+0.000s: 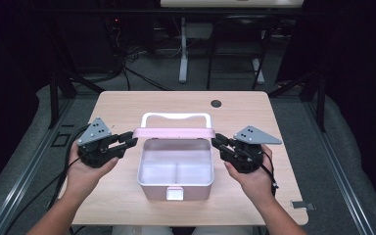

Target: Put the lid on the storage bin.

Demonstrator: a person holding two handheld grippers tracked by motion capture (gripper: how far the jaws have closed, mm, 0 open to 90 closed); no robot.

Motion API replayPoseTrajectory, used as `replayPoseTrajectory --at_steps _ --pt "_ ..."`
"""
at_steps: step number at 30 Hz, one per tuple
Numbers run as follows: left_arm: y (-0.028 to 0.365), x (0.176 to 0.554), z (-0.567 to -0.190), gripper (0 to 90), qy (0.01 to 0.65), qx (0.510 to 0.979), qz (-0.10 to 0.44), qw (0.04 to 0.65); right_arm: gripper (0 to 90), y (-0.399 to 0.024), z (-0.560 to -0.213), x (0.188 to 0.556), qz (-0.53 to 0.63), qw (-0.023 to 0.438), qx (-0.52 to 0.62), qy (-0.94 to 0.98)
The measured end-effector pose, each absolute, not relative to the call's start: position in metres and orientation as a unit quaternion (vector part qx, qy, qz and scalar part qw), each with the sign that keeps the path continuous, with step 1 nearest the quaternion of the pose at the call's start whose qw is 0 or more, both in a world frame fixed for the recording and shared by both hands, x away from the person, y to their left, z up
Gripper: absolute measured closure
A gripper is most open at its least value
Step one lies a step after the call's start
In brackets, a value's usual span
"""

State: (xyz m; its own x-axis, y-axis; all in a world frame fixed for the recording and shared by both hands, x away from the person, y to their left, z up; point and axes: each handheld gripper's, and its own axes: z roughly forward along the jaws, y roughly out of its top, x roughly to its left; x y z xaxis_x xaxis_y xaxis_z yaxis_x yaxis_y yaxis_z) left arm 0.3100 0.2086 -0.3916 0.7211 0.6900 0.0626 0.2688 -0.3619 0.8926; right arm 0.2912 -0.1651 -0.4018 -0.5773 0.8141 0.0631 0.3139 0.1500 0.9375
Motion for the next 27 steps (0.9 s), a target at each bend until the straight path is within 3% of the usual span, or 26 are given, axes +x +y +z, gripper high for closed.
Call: replayPoseTrajectory --at_steps 27 --pt "0.214 0.287 -0.416 74.6 0.313 0.784 0.2 0.497 74.6 -0.171 -0.427 0.27 0.52 0.232 0.378 0.729"
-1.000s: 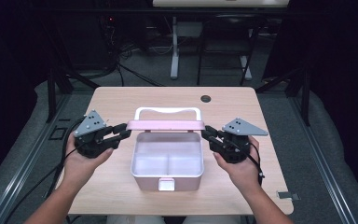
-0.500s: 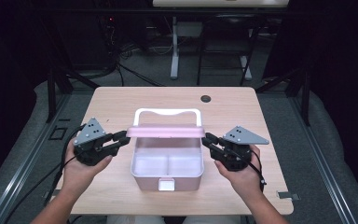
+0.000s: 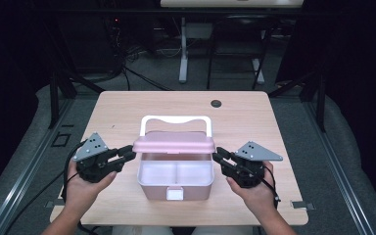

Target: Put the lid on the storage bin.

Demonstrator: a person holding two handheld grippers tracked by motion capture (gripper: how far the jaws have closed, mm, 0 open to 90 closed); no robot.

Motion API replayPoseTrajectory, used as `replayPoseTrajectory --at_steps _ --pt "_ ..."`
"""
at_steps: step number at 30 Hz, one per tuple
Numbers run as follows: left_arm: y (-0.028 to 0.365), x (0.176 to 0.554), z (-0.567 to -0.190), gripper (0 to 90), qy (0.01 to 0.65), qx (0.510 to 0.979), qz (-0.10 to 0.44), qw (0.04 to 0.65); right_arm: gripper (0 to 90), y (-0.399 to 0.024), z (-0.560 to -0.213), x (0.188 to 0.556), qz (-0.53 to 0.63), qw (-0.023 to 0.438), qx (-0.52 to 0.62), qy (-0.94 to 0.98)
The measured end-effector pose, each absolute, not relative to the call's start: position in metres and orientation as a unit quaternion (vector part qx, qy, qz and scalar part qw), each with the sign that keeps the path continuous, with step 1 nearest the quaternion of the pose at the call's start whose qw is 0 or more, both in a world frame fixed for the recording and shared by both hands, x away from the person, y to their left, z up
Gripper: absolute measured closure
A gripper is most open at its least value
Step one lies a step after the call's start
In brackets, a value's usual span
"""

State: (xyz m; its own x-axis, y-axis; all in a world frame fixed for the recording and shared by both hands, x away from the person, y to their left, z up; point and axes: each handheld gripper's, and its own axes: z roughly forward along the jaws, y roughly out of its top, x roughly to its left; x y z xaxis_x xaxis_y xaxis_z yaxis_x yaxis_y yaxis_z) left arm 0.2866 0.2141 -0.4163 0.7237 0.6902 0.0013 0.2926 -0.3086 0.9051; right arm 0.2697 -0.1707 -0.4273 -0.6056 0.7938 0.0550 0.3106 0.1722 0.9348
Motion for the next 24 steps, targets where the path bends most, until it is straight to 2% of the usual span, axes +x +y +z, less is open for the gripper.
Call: replayPoseTrajectory --at_steps 24 --pt "0.218 0.275 -0.443 74.3 0.318 0.79 0.192 0.487 74.2 -0.176 -0.452 0.254 0.521 0.219 0.374 0.735"
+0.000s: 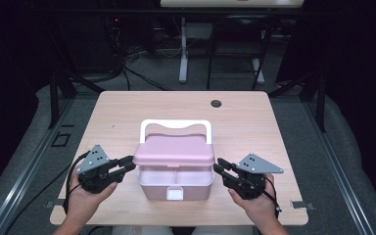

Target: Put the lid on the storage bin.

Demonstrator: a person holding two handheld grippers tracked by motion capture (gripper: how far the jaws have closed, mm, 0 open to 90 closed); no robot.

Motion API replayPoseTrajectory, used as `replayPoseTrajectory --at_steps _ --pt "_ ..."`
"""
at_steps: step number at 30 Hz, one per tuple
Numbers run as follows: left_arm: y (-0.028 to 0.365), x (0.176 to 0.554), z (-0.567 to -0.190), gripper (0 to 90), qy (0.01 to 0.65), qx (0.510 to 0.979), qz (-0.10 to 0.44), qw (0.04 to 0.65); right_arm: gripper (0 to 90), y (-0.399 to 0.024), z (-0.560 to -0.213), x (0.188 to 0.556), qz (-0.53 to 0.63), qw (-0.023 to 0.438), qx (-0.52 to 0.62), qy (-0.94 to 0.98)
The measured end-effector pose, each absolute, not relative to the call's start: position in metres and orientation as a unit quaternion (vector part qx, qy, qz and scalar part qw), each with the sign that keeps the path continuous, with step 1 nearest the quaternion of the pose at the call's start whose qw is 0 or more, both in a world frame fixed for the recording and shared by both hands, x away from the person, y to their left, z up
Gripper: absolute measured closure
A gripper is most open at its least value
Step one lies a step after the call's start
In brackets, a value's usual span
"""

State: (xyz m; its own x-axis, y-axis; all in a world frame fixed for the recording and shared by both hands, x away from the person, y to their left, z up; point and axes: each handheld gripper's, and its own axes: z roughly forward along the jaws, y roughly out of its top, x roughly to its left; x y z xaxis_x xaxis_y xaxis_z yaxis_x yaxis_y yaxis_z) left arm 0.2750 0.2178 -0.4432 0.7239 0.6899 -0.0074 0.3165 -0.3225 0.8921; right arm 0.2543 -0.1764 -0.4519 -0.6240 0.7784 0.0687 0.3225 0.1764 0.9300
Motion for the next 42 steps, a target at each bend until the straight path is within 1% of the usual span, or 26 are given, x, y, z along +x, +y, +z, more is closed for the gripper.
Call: replayPoseTrajectory --at_steps 13,25,30,33,37,42 --pt "0.223 0.271 -0.457 74.3 0.327 0.794 0.175 0.482 74.2 -0.179 -0.464 0.248 0.514 0.206 0.379 0.741" --pt "0.229 0.268 -0.464 73.5 0.332 0.798 0.17 0.474 72.6 -0.184 -0.472 0.245 0.504 0.194 0.384 0.749" --pt "0.239 0.271 -0.462 64.5 0.342 0.787 0.176 0.483 70.2 -0.192 -0.473 0.244 0.5 0.194 0.389 0.749" --pt "0.24 0.274 -0.463 62.7 0.347 0.786 0.175 0.482 69.2 -0.196 -0.473 0.247 0.504 0.188 0.4 0.742" --pt "0.239 0.28 -0.464 59.5 0.351 0.785 0.181 0.477 68.0 -0.196 -0.474 0.252 0.497 0.197 0.401 0.744" --pt "0.242 0.292 -0.465 58.7 0.366 0.779 0.183 0.475 67.5 -0.197 -0.473 0.262 0.495 0.195 0.417 0.737"
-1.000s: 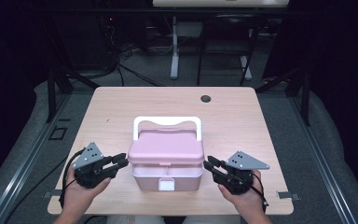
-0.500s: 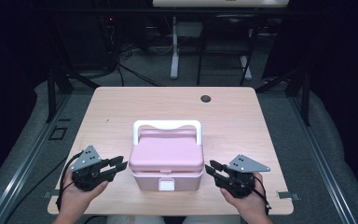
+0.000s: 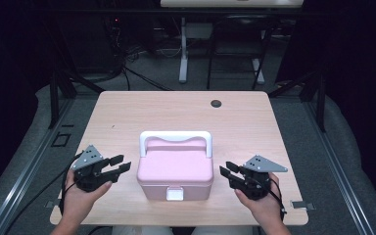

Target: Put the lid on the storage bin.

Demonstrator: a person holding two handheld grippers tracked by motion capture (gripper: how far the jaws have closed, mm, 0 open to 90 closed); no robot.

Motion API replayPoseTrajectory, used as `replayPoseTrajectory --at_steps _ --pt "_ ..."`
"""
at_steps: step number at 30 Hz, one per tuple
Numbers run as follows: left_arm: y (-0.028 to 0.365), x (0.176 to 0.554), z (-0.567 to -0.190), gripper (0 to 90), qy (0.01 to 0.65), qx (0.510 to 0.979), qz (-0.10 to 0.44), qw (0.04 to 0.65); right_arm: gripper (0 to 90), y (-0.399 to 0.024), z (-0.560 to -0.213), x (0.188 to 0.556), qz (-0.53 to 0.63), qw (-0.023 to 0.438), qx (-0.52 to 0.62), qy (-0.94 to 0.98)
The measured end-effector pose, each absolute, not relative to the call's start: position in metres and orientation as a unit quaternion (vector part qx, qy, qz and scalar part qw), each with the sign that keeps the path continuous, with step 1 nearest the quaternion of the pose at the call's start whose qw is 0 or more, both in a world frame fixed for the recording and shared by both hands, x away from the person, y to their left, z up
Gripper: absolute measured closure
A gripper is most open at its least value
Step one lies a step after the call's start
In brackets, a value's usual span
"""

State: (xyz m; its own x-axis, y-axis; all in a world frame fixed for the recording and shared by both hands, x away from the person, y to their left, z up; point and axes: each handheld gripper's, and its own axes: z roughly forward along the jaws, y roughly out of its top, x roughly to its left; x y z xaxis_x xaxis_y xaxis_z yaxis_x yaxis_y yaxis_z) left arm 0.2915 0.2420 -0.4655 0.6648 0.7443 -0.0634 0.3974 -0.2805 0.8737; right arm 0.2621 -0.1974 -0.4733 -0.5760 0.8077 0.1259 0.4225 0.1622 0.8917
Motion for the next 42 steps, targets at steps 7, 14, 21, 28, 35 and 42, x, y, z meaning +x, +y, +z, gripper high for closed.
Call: replayPoseTrajectory --at_steps 7,14,21,28,35,42 --pt "0.25 0.306 -0.461 58.2 0.382 0.767 0.196 0.476 64.6 -0.207 -0.467 0.279 0.492 0.203 0.436 0.726" --pt "0.258 0.32 -0.462 56.7 0.407 0.755 0.2 0.474 60.9 -0.217 -0.467 0.292 0.484 0.21 0.458 0.716" --pt "0.269 0.325 -0.476 54.8 0.424 0.75 0.206 0.464 59.1 -0.232 -0.477 0.299 0.481 0.222 0.486 0.695" --pt "0.281 0.325 -0.489 52.5 0.443 0.743 0.21 0.456 56.0 -0.243 -0.492 0.299 0.462 0.241 0.501 0.691" --pt "0.292 0.324 -0.505 51.0 0.457 0.737 0.214 0.45 54.4 -0.248 -0.504 0.301 0.465 0.221 0.511 0.688" --pt "0.293 0.327 -0.518 51.0 0.463 0.742 0.214 0.435 53.0 -0.244 -0.518 0.301 0.45 0.239 0.509 0.694"
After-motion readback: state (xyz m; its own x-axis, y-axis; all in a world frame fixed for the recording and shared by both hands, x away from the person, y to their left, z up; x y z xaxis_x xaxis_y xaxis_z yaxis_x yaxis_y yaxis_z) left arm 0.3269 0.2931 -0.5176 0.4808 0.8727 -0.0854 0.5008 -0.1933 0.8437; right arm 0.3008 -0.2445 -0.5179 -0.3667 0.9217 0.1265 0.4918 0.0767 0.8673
